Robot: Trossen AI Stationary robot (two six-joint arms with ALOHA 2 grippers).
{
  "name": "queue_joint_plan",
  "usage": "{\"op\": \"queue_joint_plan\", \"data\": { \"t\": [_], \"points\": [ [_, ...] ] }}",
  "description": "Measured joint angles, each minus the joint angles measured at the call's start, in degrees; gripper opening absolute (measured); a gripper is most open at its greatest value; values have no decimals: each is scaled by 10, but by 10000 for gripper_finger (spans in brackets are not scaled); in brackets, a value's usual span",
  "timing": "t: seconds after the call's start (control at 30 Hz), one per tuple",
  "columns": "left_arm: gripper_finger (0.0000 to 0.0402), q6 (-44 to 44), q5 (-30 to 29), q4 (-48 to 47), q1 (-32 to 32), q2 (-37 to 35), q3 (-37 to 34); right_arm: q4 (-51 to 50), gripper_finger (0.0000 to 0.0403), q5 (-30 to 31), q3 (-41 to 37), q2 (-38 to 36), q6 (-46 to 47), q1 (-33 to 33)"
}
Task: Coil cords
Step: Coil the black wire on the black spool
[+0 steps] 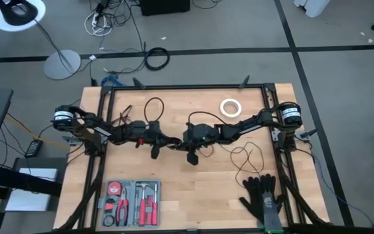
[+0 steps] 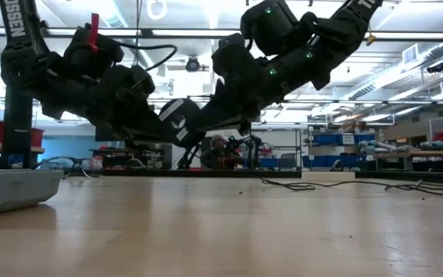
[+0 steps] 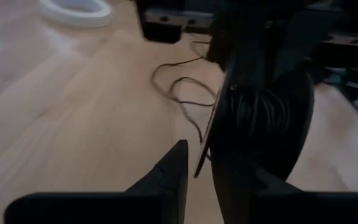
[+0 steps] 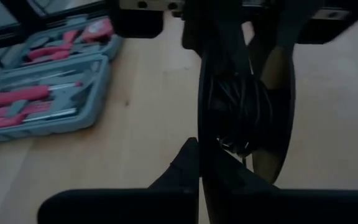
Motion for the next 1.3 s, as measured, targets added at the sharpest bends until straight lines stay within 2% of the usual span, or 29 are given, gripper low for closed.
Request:
{"op": "queue_joint_plan", "data": {
  "t": [0.17, 0.4, 0.63, 1.0, 1.3],
  "points": [
    [75, 15, 19, 20, 0, 0, -1, -2, 1, -32, 0, 1, -1, 0],
    [76, 9, 21, 190, 1, -3, -51, -13, 0, -31, 1, 3, -1, 0],
    [76, -18, 25, 141, 1, -1, -60, 8, 0, -31, 1, 3, -6, 0],
    [76, -14, 6, 131, 6, -1, -49, 1, 0, -23, 1, 3, -32, 6],
    [75, -13, 25, 140, 26, -1, -49, -5, 0, -8, 1, 2, -38, 13]
  ]
}}
